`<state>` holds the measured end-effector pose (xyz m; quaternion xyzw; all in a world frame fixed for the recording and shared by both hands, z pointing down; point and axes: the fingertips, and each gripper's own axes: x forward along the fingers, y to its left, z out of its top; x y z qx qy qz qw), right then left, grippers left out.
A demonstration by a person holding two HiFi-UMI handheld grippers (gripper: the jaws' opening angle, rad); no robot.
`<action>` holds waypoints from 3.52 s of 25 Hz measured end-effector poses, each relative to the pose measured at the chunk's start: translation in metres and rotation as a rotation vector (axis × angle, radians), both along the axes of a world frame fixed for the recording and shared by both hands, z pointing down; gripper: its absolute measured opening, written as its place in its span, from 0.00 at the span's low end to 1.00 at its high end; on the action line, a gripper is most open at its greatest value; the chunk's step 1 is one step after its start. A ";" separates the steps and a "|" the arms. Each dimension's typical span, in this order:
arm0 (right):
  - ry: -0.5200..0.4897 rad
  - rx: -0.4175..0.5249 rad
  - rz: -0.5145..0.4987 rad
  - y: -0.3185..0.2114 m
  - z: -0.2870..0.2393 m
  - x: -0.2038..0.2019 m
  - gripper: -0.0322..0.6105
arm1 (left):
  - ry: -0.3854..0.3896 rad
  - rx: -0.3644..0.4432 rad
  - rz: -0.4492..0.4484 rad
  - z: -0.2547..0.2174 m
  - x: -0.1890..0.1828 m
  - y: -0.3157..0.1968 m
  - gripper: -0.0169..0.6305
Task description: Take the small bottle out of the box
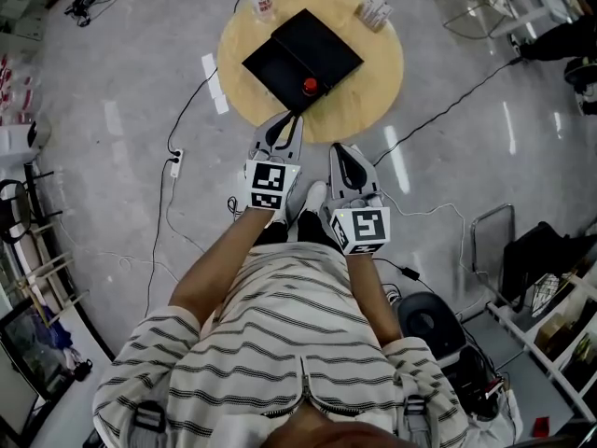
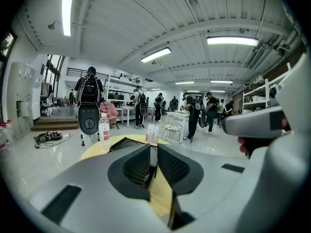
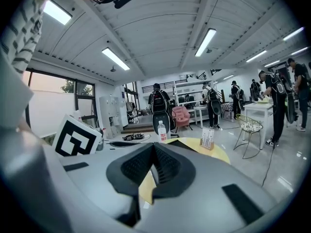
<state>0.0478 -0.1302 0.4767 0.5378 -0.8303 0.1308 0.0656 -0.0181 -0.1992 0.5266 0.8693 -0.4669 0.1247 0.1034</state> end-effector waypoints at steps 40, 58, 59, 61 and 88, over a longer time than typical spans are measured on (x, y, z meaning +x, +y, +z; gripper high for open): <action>-0.046 -0.081 -0.011 0.000 0.032 0.014 0.07 | -0.118 -0.164 -0.026 0.121 0.030 -0.082 0.29; -0.052 -0.101 -0.004 -0.003 0.036 0.020 0.15 | -0.136 -0.202 -0.034 0.144 0.038 -0.102 0.29; -0.047 -0.102 -0.003 -0.003 0.037 0.020 0.15 | -0.137 -0.206 -0.035 0.144 0.038 -0.102 0.29; -0.045 -0.103 -0.001 -0.003 0.037 0.020 0.15 | -0.137 -0.210 -0.036 0.146 0.039 -0.103 0.28; -0.041 -0.118 0.035 -0.008 0.041 0.023 0.09 | -0.135 -0.187 -0.008 0.147 0.041 -0.113 0.26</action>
